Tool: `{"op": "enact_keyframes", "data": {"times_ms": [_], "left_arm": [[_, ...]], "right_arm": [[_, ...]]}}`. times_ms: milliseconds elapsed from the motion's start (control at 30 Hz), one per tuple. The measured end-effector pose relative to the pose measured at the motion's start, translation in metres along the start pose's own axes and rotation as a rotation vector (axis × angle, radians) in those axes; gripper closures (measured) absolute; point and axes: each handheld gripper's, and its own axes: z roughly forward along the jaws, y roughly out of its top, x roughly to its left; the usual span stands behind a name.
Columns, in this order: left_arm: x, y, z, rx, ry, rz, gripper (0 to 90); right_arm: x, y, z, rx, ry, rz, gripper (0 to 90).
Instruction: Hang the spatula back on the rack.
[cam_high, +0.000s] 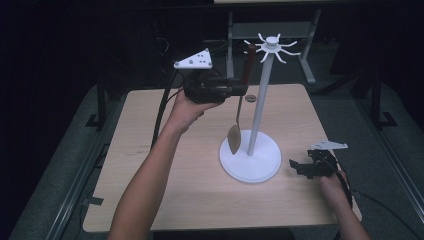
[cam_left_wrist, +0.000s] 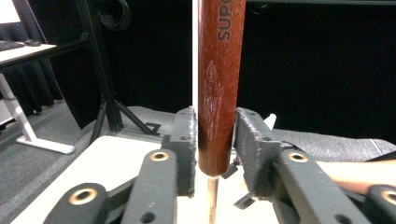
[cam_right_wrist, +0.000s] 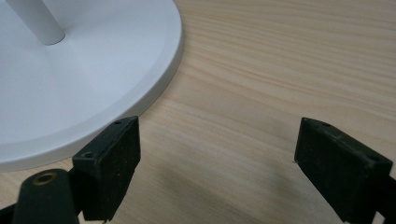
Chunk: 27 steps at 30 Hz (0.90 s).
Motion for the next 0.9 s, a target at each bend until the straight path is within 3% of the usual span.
{"op": "enact_keyframes", "data": {"times_ms": [367, 733, 900], "left_arm": [[0.001, -0.008, -0.018, 0.023, 0.043, -0.029, 50.1], [-0.003, -0.025, -0.041, 0.091, 0.129, -0.037, 38.9], [-0.005, -0.037, -0.054, 0.108, 0.165, -0.069, 36.2]], "right_arm": [[0.001, 0.000, 0.001, 0.003, 0.001, -0.003, 14.3], [0.002, 0.000, 0.000, 0.004, 0.000, -0.006, 14.3], [0.002, 0.000, 0.000, 0.005, -0.001, -0.007, 14.4]]}}
